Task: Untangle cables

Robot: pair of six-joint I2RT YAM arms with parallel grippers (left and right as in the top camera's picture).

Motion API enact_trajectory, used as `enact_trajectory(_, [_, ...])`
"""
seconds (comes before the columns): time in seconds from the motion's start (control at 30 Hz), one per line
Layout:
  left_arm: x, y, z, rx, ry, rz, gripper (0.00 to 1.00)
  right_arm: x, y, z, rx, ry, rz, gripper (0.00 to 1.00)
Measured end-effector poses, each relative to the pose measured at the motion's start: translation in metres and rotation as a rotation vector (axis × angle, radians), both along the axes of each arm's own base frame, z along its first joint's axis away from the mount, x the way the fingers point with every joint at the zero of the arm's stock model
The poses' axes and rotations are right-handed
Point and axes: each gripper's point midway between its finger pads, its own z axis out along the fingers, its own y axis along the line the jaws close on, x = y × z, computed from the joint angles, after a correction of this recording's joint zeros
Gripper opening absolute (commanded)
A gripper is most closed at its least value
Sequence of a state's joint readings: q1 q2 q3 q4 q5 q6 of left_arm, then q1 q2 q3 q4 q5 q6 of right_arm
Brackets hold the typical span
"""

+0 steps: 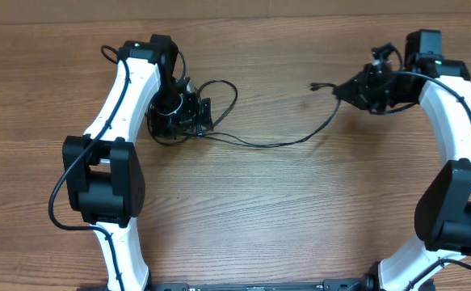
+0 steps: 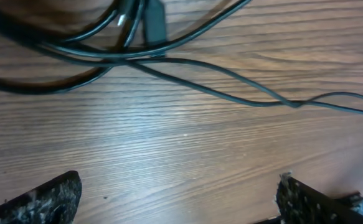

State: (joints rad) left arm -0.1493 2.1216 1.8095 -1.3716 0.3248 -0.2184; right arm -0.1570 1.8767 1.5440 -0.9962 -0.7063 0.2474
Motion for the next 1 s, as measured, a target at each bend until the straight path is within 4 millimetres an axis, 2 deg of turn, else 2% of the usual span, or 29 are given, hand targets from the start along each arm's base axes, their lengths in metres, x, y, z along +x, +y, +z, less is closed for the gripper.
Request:
enact_trajectory(0.07, [-0.001, 0.006, -0.004, 0.038, 0.011, 0.023, 0.99, -0.004, -0.013, -0.009, -0.065, 0.034, -0.026, 0.45])
enact_trajectory(0.1, [-0.001, 0.007, -0.004, 0.047, 0.01, 0.031, 1.0, -0.005, -0.016, -0.011, -0.083, 0.044, -0.035, 0.59])
enact_trajectory(0.13, [0.001, 0.008, -0.005, 0.056, 0.002, 0.037, 1.0, -0.006, -0.02, -0.015, -0.111, 0.052, -0.04, 0.8])
enact_trajectory(0.17, [0.003, 0.009, -0.006, 0.062, -0.003, 0.042, 1.0, -0.006, -0.022, -0.016, -0.129, 0.054, -0.044, 0.87])
enact_trajectory(0.2, [0.004, 0.01, -0.006, 0.065, -0.008, 0.045, 1.0, -0.006, -0.024, -0.017, -0.142, 0.055, -0.048, 0.98])
enact_trajectory(0.4, [0.009, 0.009, -0.006, 0.064, -0.025, 0.06, 1.0, -0.001, -0.04, -0.024, -0.239, 0.046, -0.076, 1.0])
enact_trajectory(0.53, [0.009, 0.006, -0.006, 0.064, -0.024, 0.056, 1.0, 0.002, -0.065, -0.033, -0.372, 0.07, -0.16, 1.0])
enact_trajectory(0.57, [0.008, 0.005, -0.006, 0.064, -0.024, 0.051, 1.0, 0.002, -0.073, -0.035, -0.409, 0.09, -0.197, 1.0])
enact_trajectory(0.67, [0.007, -0.002, -0.006, 0.063, -0.028, 0.034, 1.0, -0.007, -0.08, -0.047, -0.438, 0.151, -0.254, 1.0])
enact_trajectory(0.7, [0.007, -0.007, -0.007, 0.063, -0.036, 0.023, 1.0, -0.016, -0.081, -0.057, -0.444, 0.192, -0.27, 1.0])
enact_trajectory(0.83, [0.011, -0.024, -0.008, 0.058, -0.073, -0.018, 1.0, -0.041, -0.068, -0.093, -0.427, 0.289, -0.283, 1.0])
enact_trajectory(1.0, [0.013, -0.036, -0.009, 0.06, -0.106, -0.05, 1.0, -0.055, -0.019, -0.131, -0.302, 0.274, -0.202, 1.0])
